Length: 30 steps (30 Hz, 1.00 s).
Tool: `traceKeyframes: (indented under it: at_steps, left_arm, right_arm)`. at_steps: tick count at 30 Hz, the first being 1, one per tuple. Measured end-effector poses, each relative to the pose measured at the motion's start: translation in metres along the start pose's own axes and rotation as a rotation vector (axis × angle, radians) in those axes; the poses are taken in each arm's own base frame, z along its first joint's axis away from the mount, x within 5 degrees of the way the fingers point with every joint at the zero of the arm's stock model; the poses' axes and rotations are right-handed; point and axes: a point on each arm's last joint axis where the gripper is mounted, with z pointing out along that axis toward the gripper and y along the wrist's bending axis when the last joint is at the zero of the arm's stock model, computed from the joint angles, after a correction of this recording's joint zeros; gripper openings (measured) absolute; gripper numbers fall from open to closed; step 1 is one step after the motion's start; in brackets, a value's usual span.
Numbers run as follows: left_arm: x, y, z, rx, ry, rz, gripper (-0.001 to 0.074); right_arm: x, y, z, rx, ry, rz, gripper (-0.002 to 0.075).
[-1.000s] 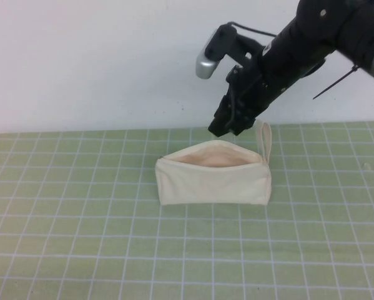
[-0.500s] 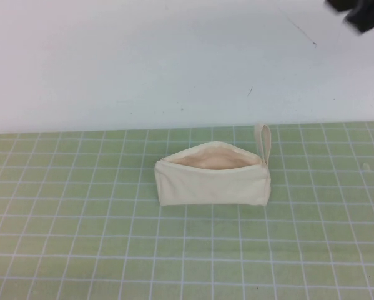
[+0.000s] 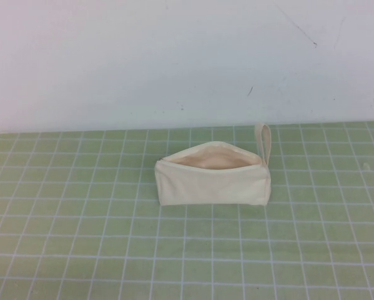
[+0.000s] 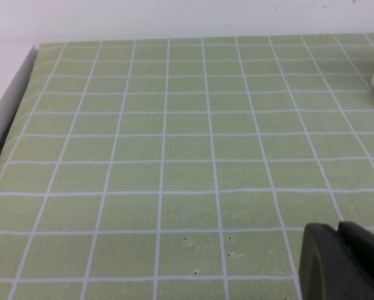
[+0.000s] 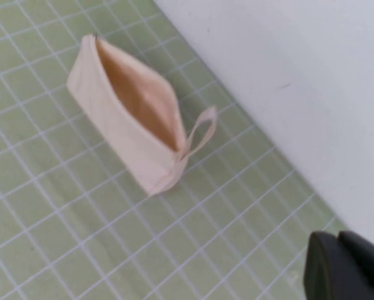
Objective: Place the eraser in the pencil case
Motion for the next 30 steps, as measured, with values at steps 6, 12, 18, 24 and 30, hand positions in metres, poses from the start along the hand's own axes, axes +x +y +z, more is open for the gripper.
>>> traceKeyframes:
  at_steps: [6,12,18,24,30]
  left_arm:
    - [0.0,0.0,0.0,0.0,0.0,0.0,-0.0001]
    - [0.0,0.0,0.0,0.0,0.0,0.0,-0.0001]
    - [0.0,0.0,0.0,0.0,0.0,0.0,-0.0001]
    - [0.0,0.0,0.0,0.0,0.0,0.0,-0.0001]
    - [0.0,0.0,0.0,0.0,0.0,0.0,-0.0001]
  right_arm:
    - [0.061,0.039,0.01,-0.003,-0.019,0.046,0.0002]
    - [0.106,0.076,0.025,-0.13,0.018,0.203,0.0001]
    - [0.136,0.095,0.049,-0.196,0.124,0.227,0.0001]
    - [0.146,0.096,0.057,-0.188,0.19,0.174,0.0001]
    - [0.164,0.094,0.042,-0.105,0.163,0.116,0.0001]
